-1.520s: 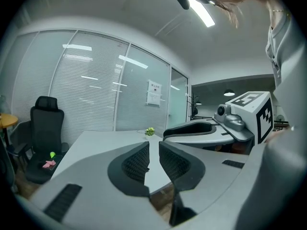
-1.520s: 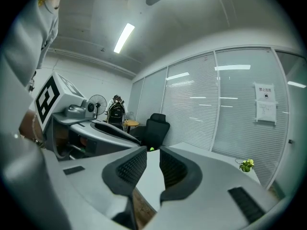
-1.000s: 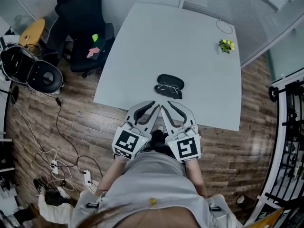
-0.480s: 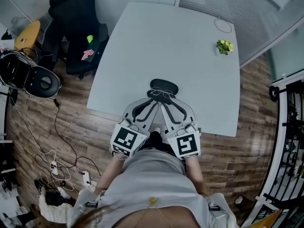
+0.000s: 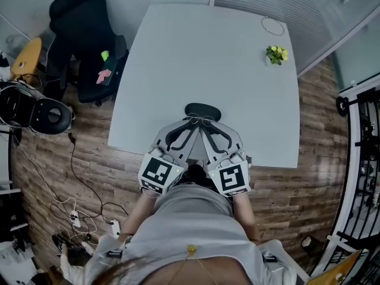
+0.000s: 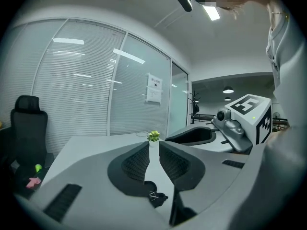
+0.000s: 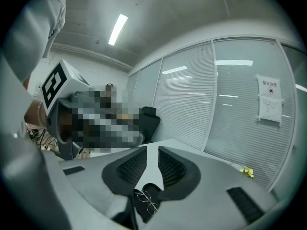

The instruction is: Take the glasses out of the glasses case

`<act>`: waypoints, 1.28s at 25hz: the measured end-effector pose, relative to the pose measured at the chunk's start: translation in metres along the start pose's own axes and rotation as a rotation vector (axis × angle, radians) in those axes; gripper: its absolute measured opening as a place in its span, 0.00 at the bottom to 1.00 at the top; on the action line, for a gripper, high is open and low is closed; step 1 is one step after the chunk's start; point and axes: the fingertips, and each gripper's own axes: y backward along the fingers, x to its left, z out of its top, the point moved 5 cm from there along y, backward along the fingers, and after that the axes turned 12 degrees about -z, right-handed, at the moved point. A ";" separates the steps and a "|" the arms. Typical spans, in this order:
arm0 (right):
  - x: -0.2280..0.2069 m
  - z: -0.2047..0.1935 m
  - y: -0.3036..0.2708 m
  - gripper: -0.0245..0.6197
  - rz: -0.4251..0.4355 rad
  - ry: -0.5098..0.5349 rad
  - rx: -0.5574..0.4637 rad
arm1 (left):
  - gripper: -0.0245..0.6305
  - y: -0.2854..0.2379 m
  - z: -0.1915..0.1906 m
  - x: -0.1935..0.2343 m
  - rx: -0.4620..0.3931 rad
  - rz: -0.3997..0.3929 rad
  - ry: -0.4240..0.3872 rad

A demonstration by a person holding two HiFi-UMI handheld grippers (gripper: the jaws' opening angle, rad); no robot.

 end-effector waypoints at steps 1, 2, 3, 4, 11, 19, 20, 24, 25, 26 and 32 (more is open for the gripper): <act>0.000 0.000 -0.004 0.15 -0.008 0.000 0.006 | 0.14 0.000 0.000 0.004 0.004 -0.010 -0.003; 0.001 0.001 -0.007 0.15 -0.015 0.002 0.013 | 0.14 0.000 0.000 0.008 0.010 -0.019 -0.005; 0.002 0.001 -0.011 0.15 -0.022 0.002 0.020 | 0.14 0.001 0.000 0.012 0.016 -0.027 -0.007; 0.003 0.002 -0.014 0.15 -0.028 0.002 0.026 | 0.14 0.001 0.001 0.016 0.018 -0.035 -0.008; 0.010 -0.002 -0.037 0.15 -0.046 0.010 0.078 | 0.14 0.002 0.002 0.037 0.033 -0.083 -0.004; 0.021 -0.026 -0.059 0.16 -0.048 0.081 0.194 | 0.14 0.010 -0.006 0.055 0.049 -0.107 0.007; 0.022 -0.031 -0.062 0.16 -0.048 0.095 0.210 | 0.14 0.011 -0.008 0.058 0.051 -0.108 0.009; 0.025 -0.050 -0.071 0.17 -0.049 0.152 0.283 | 0.14 0.014 -0.011 0.065 0.055 -0.110 0.026; 0.025 -0.055 -0.074 0.17 -0.045 0.160 0.301 | 0.14 0.015 -0.012 0.068 0.056 -0.109 0.026; 0.026 -0.061 -0.076 0.17 -0.039 0.164 0.318 | 0.14 0.016 -0.013 0.071 0.057 -0.107 0.027; 0.027 -0.094 -0.091 0.19 0.001 0.171 0.416 | 0.14 0.019 -0.017 0.088 0.069 -0.092 0.050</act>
